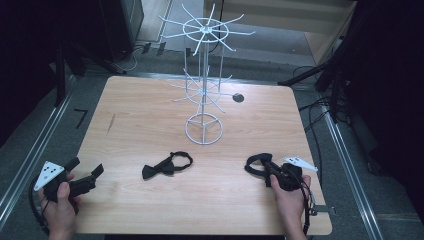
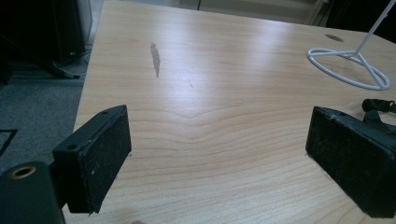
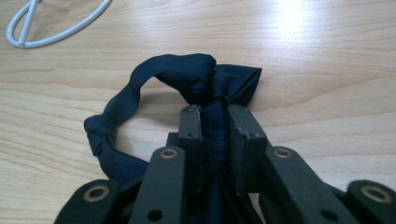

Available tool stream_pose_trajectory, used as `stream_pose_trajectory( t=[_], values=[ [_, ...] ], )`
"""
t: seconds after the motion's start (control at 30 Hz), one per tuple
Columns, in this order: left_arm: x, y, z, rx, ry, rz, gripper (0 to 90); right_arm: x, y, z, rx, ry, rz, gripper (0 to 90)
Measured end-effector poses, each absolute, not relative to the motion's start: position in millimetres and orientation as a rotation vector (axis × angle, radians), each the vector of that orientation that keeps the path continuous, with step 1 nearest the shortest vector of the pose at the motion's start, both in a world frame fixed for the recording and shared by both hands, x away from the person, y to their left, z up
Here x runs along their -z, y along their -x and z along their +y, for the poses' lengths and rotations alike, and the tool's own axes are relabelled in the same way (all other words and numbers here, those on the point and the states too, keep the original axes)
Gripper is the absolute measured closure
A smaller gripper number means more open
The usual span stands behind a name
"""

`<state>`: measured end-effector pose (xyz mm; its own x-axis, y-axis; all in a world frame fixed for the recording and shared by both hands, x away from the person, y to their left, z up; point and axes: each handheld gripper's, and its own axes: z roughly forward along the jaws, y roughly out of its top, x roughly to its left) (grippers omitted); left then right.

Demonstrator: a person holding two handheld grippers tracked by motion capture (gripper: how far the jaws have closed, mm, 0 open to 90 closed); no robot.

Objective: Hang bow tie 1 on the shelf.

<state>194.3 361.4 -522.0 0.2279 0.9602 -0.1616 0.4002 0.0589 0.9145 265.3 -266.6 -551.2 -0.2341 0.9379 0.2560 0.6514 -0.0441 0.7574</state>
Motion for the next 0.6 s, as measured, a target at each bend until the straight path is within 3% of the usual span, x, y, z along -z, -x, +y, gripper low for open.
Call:
stream_pose_trajectory(
  t=[0.6],
  values=[
    [522, -194, 360, -0.706, -1.533, 1.323, 7.8, 516, -251, -254, -1.338, -1.484, 1.791, 77.4]
  ],
)
